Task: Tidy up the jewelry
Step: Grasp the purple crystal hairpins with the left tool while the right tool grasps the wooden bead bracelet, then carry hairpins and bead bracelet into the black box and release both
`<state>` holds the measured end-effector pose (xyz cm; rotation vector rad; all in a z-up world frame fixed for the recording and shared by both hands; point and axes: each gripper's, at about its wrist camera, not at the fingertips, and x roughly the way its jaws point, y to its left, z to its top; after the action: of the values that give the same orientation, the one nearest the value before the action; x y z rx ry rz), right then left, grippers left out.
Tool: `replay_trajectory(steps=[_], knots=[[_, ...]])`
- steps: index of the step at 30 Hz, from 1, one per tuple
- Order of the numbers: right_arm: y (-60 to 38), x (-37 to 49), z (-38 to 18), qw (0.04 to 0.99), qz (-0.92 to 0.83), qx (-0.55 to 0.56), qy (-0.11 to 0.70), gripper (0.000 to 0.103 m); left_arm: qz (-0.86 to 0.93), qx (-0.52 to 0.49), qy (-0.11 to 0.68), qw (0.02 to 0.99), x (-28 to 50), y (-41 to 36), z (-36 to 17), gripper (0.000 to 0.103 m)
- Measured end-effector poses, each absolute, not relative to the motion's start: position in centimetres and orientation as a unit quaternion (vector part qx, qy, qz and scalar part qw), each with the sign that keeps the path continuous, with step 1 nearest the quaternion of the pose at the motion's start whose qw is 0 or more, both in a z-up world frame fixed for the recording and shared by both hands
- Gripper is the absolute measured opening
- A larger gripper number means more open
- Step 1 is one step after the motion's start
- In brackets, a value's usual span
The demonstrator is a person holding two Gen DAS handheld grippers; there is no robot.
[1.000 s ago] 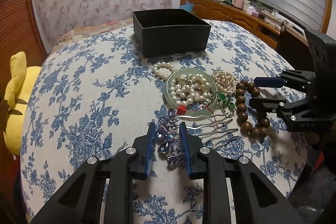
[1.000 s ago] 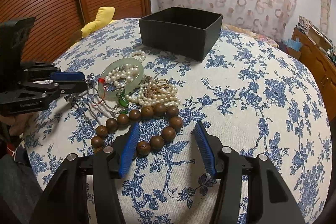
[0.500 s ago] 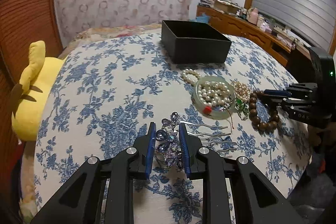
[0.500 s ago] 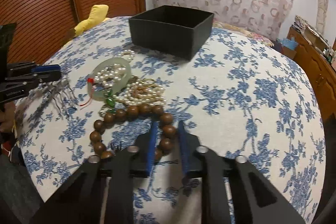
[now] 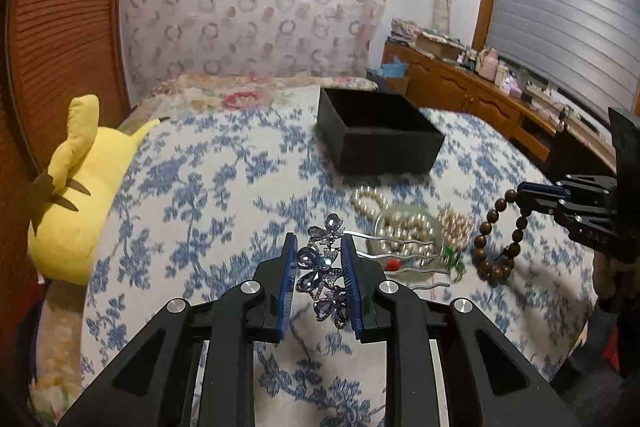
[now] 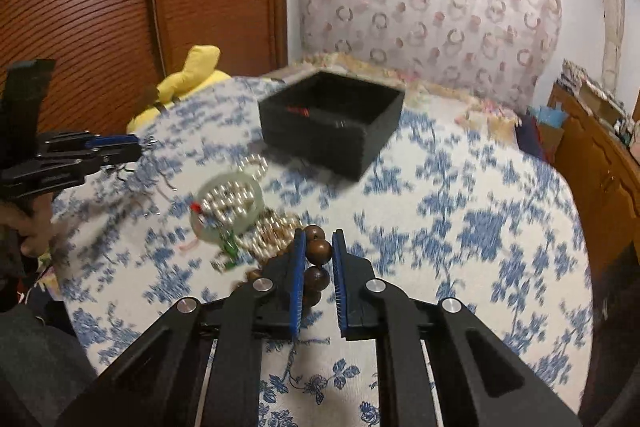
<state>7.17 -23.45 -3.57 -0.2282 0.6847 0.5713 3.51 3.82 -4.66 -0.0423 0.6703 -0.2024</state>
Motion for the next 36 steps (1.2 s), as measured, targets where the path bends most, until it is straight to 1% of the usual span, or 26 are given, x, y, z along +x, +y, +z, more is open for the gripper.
replay_trajectory(steps=[11,20,31,36], knots=[[-22.3,8.2,1.1,0.906,0.284,-0.141,0.281,0.015,-0.103,-0.018,0.291,0.951,6.0,2.9,-1.1,0.021],[-22.0,11.9,4.1,0.917,0.288,-0.136,0.241,0.015,-0.102,-0.014,0.288,0.952,9.8,2.0,-0.7,0.021],[-20.9,17.3,6.1,0.917,0.308,-0.123,0.222,0.015,-0.104,-0.017,0.29,0.951,13.1,1.4,0.1,0.021],[-19.9,19.7,5.5,0.913,0.324,-0.111,0.222,0.015,-0.106,-0.017,0.294,0.95,14.8,1.0,0.3,0.021]])
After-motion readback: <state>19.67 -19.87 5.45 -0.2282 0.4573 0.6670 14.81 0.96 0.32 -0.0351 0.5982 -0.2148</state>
